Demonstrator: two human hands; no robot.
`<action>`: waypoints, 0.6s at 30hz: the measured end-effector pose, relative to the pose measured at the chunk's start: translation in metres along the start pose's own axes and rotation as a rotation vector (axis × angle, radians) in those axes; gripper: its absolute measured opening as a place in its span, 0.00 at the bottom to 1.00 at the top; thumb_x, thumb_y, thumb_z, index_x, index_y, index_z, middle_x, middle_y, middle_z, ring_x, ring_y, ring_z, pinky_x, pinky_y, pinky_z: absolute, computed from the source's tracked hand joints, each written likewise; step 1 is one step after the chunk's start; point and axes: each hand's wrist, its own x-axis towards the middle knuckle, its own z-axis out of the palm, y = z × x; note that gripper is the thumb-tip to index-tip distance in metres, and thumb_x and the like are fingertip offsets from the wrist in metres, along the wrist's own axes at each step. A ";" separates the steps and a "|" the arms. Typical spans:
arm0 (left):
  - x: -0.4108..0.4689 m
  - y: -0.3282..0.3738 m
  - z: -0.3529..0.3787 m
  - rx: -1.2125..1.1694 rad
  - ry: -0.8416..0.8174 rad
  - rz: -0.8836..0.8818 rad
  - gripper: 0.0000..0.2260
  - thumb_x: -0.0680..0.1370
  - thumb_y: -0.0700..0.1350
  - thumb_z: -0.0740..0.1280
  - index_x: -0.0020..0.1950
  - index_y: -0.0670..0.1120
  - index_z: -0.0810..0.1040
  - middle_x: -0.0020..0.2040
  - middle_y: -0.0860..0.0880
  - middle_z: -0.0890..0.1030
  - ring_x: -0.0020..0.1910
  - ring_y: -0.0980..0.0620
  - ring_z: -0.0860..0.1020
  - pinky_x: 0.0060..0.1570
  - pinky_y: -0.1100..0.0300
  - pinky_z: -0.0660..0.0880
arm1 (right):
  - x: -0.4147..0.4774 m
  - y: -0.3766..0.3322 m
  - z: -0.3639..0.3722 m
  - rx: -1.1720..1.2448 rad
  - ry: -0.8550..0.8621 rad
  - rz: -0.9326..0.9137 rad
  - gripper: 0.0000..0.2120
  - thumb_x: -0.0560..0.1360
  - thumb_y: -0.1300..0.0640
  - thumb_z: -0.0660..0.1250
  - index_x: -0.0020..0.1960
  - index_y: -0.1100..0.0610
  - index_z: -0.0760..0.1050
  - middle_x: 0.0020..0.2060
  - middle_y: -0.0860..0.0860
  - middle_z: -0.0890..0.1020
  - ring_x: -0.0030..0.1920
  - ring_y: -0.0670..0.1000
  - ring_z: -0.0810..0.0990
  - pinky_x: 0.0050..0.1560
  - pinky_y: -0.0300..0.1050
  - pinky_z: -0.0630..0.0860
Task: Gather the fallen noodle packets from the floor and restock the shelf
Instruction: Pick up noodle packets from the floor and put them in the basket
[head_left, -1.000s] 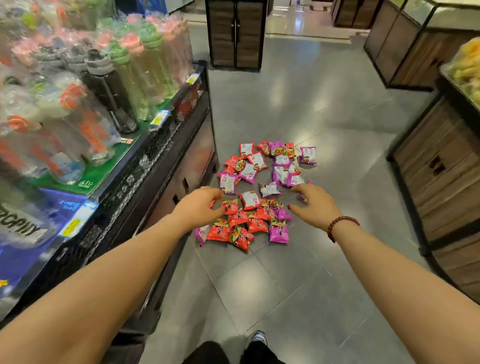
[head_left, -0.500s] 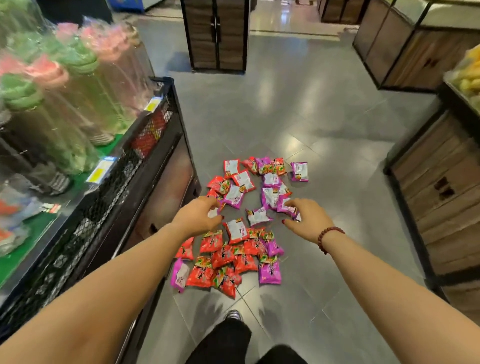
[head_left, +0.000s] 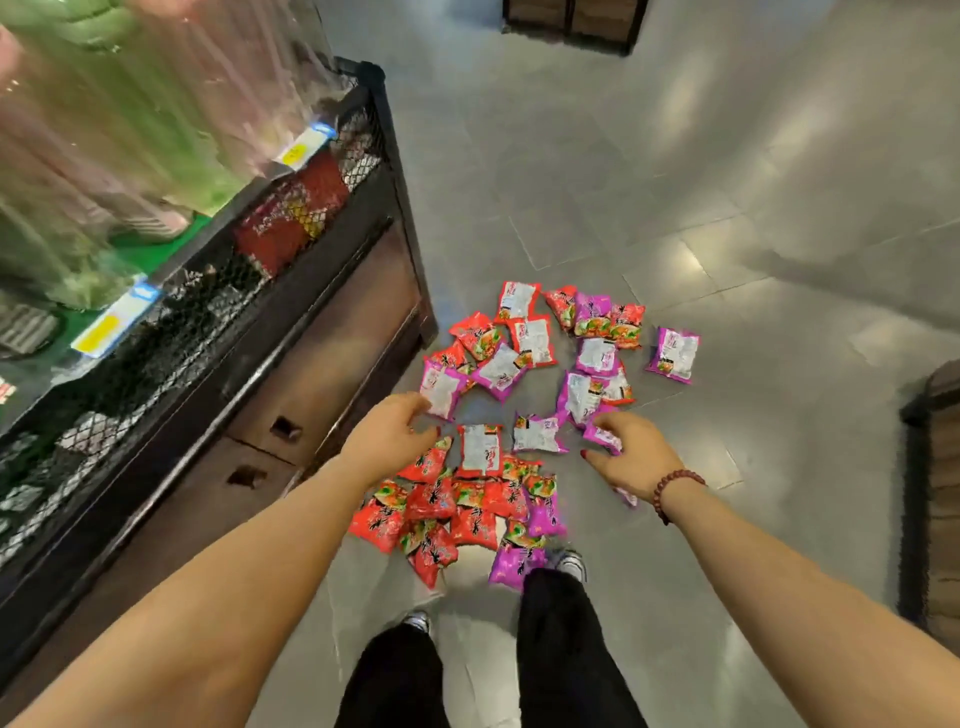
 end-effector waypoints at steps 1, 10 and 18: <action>0.003 0.001 0.008 -0.045 0.030 -0.050 0.20 0.72 0.52 0.65 0.59 0.42 0.78 0.53 0.42 0.81 0.54 0.43 0.77 0.50 0.56 0.70 | 0.014 0.006 -0.002 0.005 -0.033 -0.016 0.21 0.73 0.54 0.70 0.64 0.58 0.74 0.62 0.56 0.77 0.62 0.56 0.75 0.61 0.48 0.71; 0.011 -0.054 0.100 -0.293 0.179 -0.426 0.29 0.67 0.57 0.65 0.62 0.41 0.78 0.52 0.43 0.80 0.52 0.43 0.78 0.55 0.52 0.72 | 0.114 0.027 0.063 0.086 -0.315 -0.034 0.20 0.74 0.60 0.70 0.65 0.60 0.73 0.55 0.51 0.76 0.54 0.50 0.74 0.50 0.33 0.66; 0.025 -0.146 0.211 -0.468 0.273 -0.707 0.21 0.74 0.46 0.73 0.65 0.45 0.76 0.60 0.46 0.76 0.58 0.49 0.74 0.56 0.58 0.69 | 0.183 0.038 0.213 0.205 -0.457 0.040 0.20 0.72 0.59 0.72 0.63 0.56 0.73 0.56 0.49 0.77 0.57 0.50 0.76 0.52 0.36 0.71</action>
